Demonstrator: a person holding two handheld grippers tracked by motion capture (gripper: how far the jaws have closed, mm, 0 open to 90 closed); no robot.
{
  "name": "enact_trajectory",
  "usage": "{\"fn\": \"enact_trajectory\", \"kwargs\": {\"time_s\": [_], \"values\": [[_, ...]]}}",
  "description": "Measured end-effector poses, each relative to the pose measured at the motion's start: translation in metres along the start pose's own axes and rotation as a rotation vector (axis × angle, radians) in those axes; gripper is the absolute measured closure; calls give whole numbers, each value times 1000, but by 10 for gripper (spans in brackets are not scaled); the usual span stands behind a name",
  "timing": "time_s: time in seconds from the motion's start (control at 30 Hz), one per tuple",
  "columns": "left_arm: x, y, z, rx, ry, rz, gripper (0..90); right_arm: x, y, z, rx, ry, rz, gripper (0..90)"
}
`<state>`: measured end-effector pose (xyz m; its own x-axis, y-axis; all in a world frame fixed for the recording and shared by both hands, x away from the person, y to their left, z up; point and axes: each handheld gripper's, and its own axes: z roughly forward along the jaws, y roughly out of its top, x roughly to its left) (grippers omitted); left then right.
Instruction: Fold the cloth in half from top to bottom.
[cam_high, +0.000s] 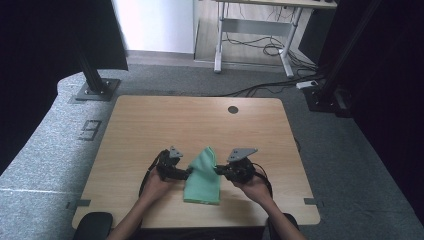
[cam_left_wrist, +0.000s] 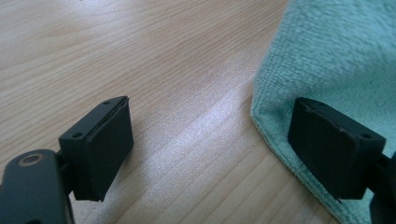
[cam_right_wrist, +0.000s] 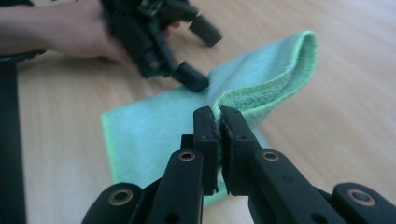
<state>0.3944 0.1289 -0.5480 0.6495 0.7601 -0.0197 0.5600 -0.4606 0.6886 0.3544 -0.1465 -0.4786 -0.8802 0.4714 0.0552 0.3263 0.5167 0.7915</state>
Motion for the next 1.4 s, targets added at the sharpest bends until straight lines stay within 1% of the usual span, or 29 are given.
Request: {"fn": "enact_trajectory", "kwargs": {"time_s": [0.17,0.37,0.53,0.6,0.7,0.77,0.8,0.9,0.97,1.03,1.1,1.13,1.17,1.2,1.27,1.33,1.4], "values": [[0,0,0,0,1,0,140,12,-14,6,24,26,0,849],[0,0,0,0,3,-1,139,23,-33,17,55,59,26,848],[-1,0,0,-1,5,-4,140,29,-43,24,89,65,31,846],[-1,0,0,-1,7,-5,140,31,-47,27,116,65,22,844],[-1,-1,0,-1,10,-9,140,32,-47,30,140,53,13,847],[0,-1,0,-2,22,-20,141,32,-44,31,165,6,-28,848],[0,0,0,-3,28,-27,140,30,-43,31,170,-6,-32,848],[3,0,0,-3,51,-51,141,18,-41,34,170,-37,-20,849],[5,0,0,-5,56,-59,141,9,-40,36,160,-54,-6,849],[6,0,-1,-2,46,-49,146,1,-41,37,149,-58,17,848],[7,0,-3,4,7,-31,158,-3,-42,37,135,-42,42,846],[8,1,-4,8,-19,-31,157,-3,-43,36,128,-42,48,845],[9,1,-6,7,-41,-26,151,-3,-44,36,123,-41,54,843],[8,3,-9,-4,-52,-21,147,-3,-45,36,118,-41,59,841],[6,7,-16,-28,-68,2,144,-2,-46,36,111,-41,75,837],[4,14,-23,-57,-77,14,144,-3,-48,36,100,-41,86,836],[4,24,-28,-68,-69,21,145,-3,-49,36,91,-41,100,835]]}}
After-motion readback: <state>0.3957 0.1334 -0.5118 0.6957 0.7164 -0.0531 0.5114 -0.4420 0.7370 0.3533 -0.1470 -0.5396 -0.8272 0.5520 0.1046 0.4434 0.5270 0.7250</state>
